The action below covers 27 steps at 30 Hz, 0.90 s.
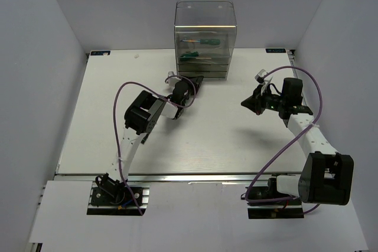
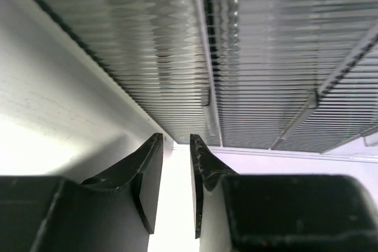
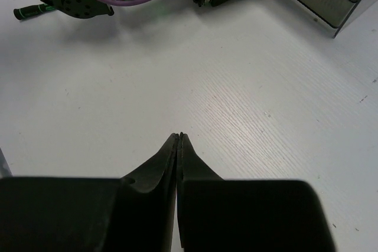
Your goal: Sort the tools into containers
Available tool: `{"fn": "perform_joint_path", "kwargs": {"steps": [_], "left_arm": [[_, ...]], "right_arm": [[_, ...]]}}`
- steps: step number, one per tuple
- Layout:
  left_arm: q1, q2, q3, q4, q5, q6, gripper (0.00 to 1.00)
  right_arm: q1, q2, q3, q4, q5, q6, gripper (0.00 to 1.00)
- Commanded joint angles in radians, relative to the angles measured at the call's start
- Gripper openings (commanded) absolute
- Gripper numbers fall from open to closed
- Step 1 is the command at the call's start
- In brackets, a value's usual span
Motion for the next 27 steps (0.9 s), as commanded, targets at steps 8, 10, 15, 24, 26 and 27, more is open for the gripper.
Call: {"fn": "perform_joint_path", "kwargs": {"steps": [8,10,15,24,26,27], "left_arm": [[0.006,-0.02,0.03,0.11,0.012,-0.004,0.31],[0.006,-0.02,0.038,0.104,0.012,-0.004,0.36],[0.009,-0.01,0.059,0.07,0.003,-0.004,0.47],[0.018,0.016,0.128,-0.015,-0.022,-0.004,0.32],[0.02,0.013,0.122,-0.018,-0.025,-0.004,0.26],[0.018,0.01,0.118,-0.018,-0.028,-0.004,0.23]], "right_arm": [[-0.003,0.016,0.009,0.023,-0.006,-0.006,0.03],[-0.003,0.019,0.006,0.023,-0.005,-0.008,0.03],[-0.003,0.02,0.008,0.023,0.0,-0.009,0.03],[-0.003,0.019,0.011,0.02,0.006,-0.012,0.03],[-0.003,0.019,0.011,0.02,0.006,-0.012,0.03],[-0.003,0.017,0.009,0.018,0.006,-0.012,0.03]]}}
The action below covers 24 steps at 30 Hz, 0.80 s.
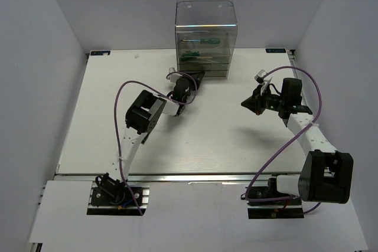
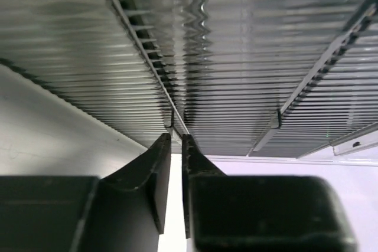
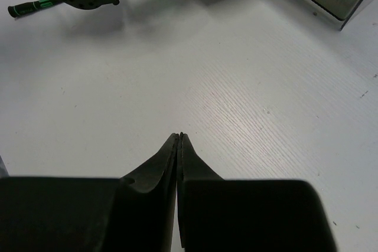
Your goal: Sort the tools into containers
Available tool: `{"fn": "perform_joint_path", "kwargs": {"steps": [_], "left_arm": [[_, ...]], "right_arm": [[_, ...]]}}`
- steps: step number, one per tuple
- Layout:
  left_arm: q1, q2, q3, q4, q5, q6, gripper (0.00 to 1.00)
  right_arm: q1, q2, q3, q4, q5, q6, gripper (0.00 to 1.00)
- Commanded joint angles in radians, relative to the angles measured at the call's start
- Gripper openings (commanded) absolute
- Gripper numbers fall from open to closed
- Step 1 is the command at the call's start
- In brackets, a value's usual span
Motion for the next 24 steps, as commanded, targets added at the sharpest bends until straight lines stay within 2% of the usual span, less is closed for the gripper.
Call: {"fn": "perform_joint_path", "kwargs": {"steps": [1,4,7,16,24], "left_arm": [[0.013,-0.02,0.018,-0.008,-0.023,0.005,0.22],[0.015,-0.032,-0.01,0.005,-0.04,0.004,0.17],[0.015,-0.044,-0.039,0.018,-0.045,0.004,0.07],[0.015,-0.092,-0.133,0.082,-0.036,0.005,0.0],[0.011,-0.168,-0.232,0.11,0.009,0.013,0.0]], "right_arm": [[-0.003,0.001,0.009,0.018,-0.003,-0.008,0.03],[-0.003,0.002,0.012,0.019,-0.008,-0.008,0.03],[-0.003,0.002,0.015,0.015,-0.008,-0.01,0.03],[-0.003,0.001,0.014,0.004,-0.015,-0.013,0.04],[-0.003,-0.004,0.012,-0.002,-0.019,-0.014,0.04]]}}
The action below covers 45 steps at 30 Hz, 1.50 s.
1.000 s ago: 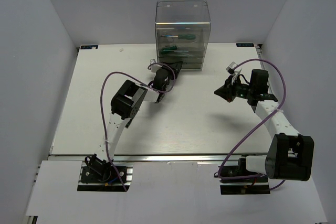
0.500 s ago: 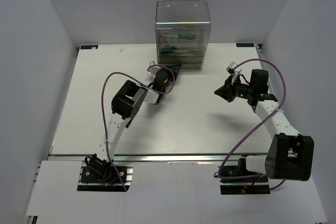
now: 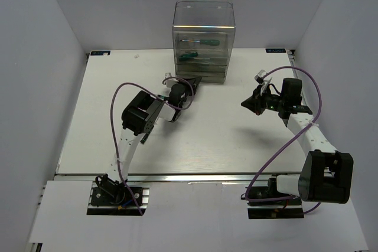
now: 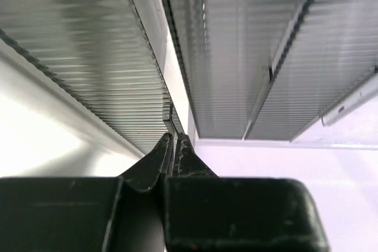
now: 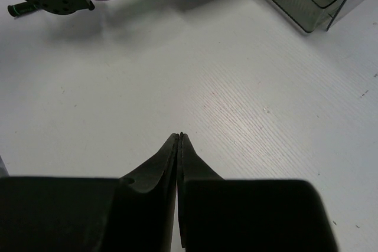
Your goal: Sort the tools into containers
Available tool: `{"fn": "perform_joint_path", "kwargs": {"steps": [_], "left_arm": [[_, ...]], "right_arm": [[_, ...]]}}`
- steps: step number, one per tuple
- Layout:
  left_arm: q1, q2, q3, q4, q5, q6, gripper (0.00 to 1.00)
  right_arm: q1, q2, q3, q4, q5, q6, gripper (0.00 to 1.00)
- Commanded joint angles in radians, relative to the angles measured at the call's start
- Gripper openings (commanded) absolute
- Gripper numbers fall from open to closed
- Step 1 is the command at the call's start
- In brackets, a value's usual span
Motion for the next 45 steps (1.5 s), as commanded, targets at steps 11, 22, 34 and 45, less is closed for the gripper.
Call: {"fn": "perform_joint_path", "kwargs": {"steps": [11,22,34,45], "left_arm": [[0.005,-0.26,-0.228,-0.12,0.023,0.068,0.0],[0.005,-0.368,-0.292,-0.229,0.114,0.073,0.53],[0.01,-0.819,-0.311,-0.909,0.177,0.425,0.2],[0.149,-1.517,-0.467,-1.72,-0.072,0.495,0.66]], "right_arm": [[-0.003,0.005,0.017,-0.004,-0.044,0.002,0.16],[0.045,0.05,0.096,-0.2,-0.047,-0.161,0.42],[0.345,0.105,0.231,-0.199,0.227,-0.12,0.0],[0.665,0.602,0.742,-0.393,0.41,0.048,0.66]]}}
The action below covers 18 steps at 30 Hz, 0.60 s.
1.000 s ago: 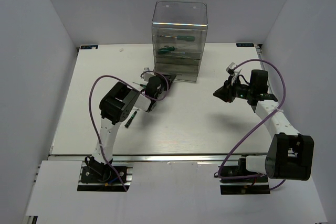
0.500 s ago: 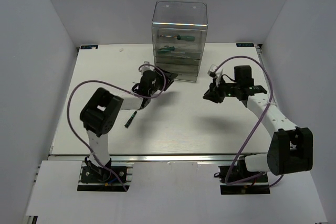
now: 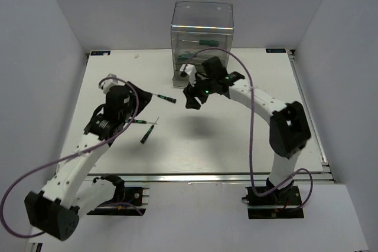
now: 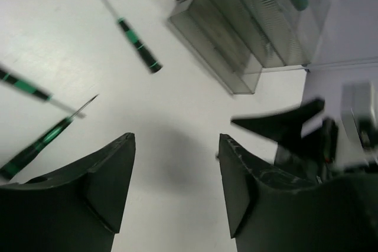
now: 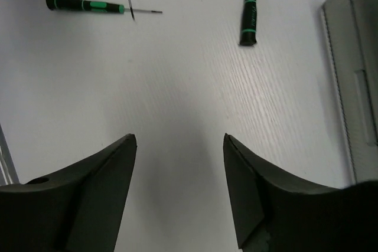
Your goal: Sort the tools into containers
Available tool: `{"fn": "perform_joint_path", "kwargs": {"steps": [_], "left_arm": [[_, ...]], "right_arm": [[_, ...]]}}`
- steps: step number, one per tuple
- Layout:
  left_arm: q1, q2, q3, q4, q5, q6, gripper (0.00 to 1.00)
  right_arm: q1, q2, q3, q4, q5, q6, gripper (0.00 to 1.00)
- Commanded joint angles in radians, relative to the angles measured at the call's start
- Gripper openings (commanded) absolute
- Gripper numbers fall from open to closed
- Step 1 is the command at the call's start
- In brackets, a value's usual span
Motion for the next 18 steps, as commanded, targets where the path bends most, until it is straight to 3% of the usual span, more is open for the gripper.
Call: {"fn": "perform_joint_path", "kwargs": {"steps": [1,5,10,18], "left_arm": [[0.003,-0.134,-0.047,-0.342,-0.072,-0.014,0.69],[0.003,-0.292,-0.107,-0.482,-0.08,-0.092,0.7],[0.003,-0.437,-0.156,-0.56,-0.106,-0.152,0.71],[0.003,-0.475,-0.185,-0.623,-0.088,-0.2,0.71]], "right_arm": [[0.068,0.143,0.18,-0.08,0.09,0.084,0.68],[0.179,0.323,0.313,-0.037,0.254,0.109,0.76],[0.201,0.505,0.512,-0.011,0.345,0.118,0.78],[0.2,0.6,0.574,0.047,0.446,0.11,0.77]]}}
